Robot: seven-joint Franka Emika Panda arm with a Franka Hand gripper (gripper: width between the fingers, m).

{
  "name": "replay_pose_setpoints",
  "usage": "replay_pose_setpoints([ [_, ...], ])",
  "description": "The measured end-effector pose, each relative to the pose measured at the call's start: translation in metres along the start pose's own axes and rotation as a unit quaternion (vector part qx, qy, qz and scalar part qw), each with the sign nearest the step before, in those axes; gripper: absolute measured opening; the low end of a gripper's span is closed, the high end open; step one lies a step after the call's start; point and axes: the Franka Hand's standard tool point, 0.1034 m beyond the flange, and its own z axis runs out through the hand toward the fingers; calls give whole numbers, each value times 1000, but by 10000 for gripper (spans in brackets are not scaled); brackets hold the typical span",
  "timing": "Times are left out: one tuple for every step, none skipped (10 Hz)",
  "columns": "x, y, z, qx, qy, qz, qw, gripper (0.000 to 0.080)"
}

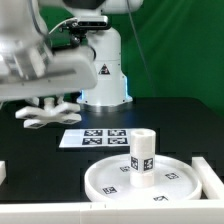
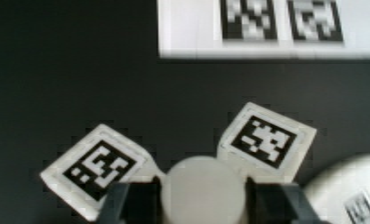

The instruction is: Assemble round table

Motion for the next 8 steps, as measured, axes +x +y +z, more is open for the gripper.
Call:
replay_pose_setpoints([
  [0,1,3,-5,34,3,999,212],
  [1,4,1,-12,63,4,998,212],
  [3,6,1,-17,90,5,996,212],
  [8,7,1,-21,124,11,992,212],
  [15,4,1,-20,145,16,989,212],
  [28,3,-5,-22,194,17,981,212],
  [37,1,-7,-27,234,26,972,212],
  [43,-1,-9,-33,262,35,964,212],
])
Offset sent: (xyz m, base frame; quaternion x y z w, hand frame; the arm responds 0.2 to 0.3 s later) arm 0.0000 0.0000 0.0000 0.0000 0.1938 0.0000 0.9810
